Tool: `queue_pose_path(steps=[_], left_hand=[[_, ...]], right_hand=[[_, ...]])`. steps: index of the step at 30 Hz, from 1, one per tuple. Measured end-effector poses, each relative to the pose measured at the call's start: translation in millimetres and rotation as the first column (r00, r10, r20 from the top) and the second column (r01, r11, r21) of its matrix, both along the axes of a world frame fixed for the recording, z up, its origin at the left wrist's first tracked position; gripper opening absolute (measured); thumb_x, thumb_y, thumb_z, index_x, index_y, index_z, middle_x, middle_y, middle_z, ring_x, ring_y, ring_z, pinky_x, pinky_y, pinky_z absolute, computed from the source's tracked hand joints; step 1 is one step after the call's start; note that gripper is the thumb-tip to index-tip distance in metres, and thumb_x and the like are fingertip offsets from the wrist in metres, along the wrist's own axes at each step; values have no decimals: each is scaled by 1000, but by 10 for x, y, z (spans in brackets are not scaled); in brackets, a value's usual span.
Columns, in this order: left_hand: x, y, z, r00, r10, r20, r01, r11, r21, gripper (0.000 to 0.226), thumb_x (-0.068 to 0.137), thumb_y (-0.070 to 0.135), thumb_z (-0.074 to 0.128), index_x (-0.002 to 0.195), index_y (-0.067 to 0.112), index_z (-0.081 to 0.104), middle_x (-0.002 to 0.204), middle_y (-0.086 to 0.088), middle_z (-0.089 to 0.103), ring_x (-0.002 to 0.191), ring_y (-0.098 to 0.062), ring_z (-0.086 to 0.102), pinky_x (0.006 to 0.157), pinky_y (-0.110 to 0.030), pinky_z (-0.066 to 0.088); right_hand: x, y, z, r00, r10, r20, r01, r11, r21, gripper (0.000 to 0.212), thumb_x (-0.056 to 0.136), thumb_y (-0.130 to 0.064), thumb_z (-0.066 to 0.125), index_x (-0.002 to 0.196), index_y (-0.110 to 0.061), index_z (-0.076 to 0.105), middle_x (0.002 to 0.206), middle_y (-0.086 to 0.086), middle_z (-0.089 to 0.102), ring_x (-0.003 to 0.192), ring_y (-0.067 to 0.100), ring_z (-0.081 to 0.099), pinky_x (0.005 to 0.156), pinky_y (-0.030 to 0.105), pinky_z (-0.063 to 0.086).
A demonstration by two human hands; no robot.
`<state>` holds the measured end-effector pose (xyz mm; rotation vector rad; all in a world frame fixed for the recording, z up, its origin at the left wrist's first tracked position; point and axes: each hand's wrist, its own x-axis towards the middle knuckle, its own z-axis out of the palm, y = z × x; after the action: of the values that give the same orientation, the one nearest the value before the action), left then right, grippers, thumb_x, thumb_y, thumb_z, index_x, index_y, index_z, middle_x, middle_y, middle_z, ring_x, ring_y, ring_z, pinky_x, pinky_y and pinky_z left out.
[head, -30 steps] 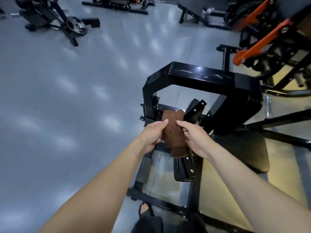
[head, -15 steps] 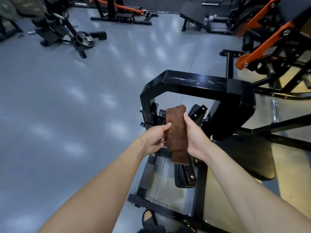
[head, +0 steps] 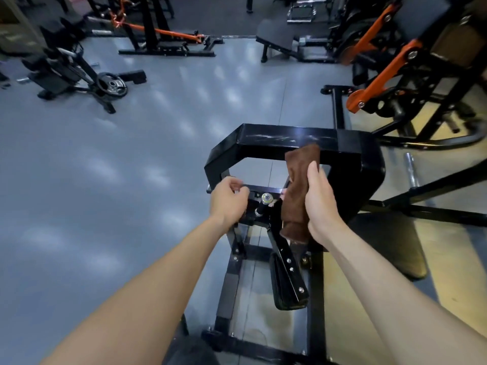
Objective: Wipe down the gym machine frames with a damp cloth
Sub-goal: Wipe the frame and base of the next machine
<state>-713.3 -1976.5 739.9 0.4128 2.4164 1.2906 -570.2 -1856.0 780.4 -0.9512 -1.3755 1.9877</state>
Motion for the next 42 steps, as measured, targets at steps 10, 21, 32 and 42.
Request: queue_pose_path(steps=[10,21,32,42], left_hand=[[-1499,578,129,687,-610,-395,472,787,-397,133,68,78,74,163,21,1,168,-8,17,156,-29,15,127,-48,14],[-1797,705,-77,596,-632,-495,576,766,-285,101,62,93,61,139,30,43,120,7,55,112,-19,51,99,-39,45],[-1778,703,-150,608,-597,-524,561,790,-249,105,64,92,63,144,26,40,124,6,52,114,-20,46,104,-38,39],[-1760,695,-191,646,-554,-526,569,808,-152,102,65,91,61,141,26,42,113,9,48,106,-16,44,98,-39,45]], right_hand=[[-557,380,234,613,-767,190,526,575,626,49,111,-45,34,153,-24,48,133,6,46,91,6,45,75,7,31],[-917,509,119,479,-668,570,-25,639,769,57,110,-53,31,160,-26,38,167,-6,32,147,23,40,120,40,31],[-969,560,234,390,-721,572,-72,596,800,50,111,-49,33,154,-28,47,159,-6,47,140,20,50,109,44,45],[-953,417,143,406,-724,558,-162,544,824,46,110,-50,37,153,-38,48,160,-18,43,136,13,53,98,38,52]])
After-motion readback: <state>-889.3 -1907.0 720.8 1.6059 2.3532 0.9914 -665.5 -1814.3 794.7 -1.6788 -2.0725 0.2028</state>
